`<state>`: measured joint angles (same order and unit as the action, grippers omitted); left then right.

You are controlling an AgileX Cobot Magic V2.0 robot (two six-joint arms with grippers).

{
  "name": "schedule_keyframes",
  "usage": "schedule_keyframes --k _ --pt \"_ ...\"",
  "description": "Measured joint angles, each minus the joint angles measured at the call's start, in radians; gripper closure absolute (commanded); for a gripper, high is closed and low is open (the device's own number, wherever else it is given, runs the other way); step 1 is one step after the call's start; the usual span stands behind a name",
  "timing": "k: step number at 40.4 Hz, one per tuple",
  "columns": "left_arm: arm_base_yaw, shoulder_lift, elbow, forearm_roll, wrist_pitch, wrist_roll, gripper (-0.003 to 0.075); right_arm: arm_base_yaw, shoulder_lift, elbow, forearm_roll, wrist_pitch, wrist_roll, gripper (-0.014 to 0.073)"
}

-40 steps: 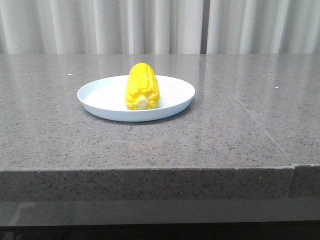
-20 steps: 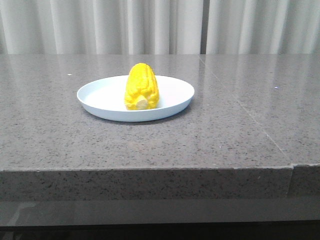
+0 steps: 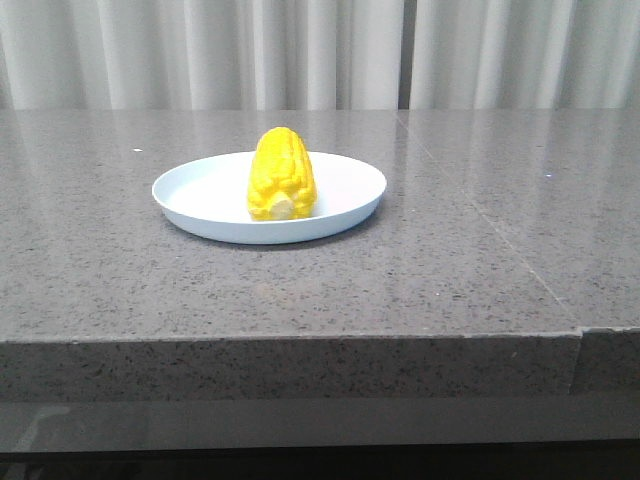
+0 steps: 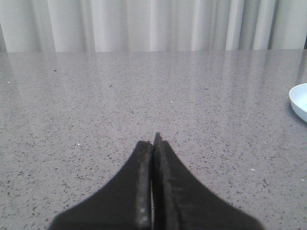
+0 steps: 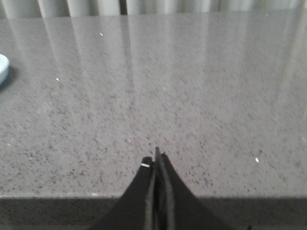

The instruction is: Place corn on plate with both arms

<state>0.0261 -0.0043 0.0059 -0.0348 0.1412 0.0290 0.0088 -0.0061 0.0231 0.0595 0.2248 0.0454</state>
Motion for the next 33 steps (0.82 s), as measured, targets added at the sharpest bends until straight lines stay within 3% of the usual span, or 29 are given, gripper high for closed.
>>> schedule_keyframes --k 33 --pt "0.0 0.0 0.0 0.0 0.0 0.0 0.0741 -0.004 -0.004 0.004 0.002 0.034 -0.004 0.0662"
